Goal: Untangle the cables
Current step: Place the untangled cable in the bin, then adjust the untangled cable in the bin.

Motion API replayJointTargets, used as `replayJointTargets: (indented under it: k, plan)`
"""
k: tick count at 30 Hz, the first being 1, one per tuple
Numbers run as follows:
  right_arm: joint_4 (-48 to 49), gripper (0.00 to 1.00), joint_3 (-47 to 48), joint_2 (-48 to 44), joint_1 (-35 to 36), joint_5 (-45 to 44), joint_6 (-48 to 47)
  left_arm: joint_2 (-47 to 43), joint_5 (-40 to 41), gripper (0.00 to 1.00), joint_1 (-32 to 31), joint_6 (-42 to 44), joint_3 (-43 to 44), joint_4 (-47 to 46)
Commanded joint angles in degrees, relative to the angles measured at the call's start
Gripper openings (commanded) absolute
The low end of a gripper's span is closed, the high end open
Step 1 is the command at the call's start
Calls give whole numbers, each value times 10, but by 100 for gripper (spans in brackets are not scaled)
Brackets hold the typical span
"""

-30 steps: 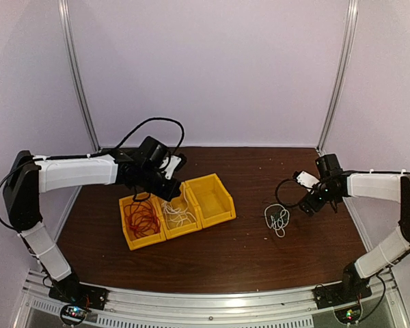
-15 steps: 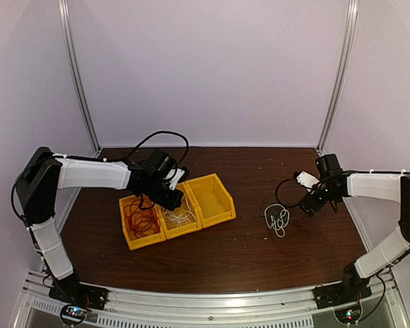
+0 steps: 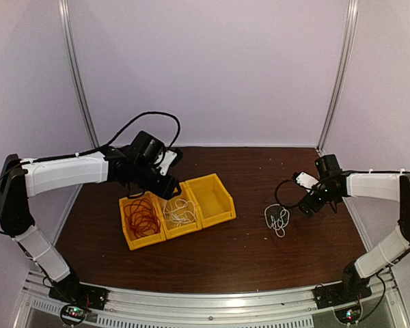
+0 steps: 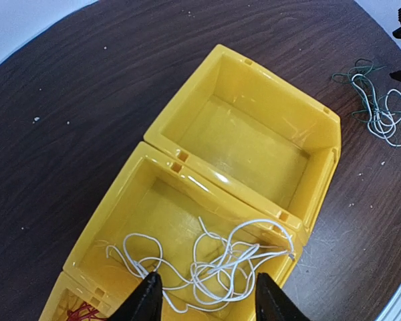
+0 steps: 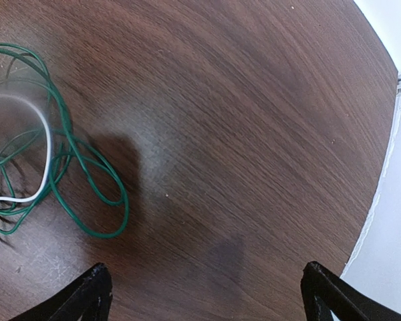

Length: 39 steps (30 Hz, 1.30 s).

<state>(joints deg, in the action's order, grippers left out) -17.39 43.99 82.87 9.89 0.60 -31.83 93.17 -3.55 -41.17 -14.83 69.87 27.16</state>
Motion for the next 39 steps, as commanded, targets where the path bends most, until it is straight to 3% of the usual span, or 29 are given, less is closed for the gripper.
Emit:
replayJointTargets:
  k: [1, 16, 22, 28, 39]
  plan:
    - [-9, 100, 11, 4, 7, 7, -6, -26, 4, 49, 5, 28, 6, 20]
    - [-12, 100, 10, 5, 11, 8, -6, 34, -156, 47, -4, 35, 1, -28]
    - [-12, 100, 10, 9, 11, 9, -7, 64, -163, 48, -17, 35, -7, -23]
    - [-13, 100, 10, 13, 11, 10, -9, 79, -136, 40, -18, 32, -10, -24]
    - [-15, 100, 10, 14, 11, 11, -9, 111, -127, 13, -18, 37, -6, -47]
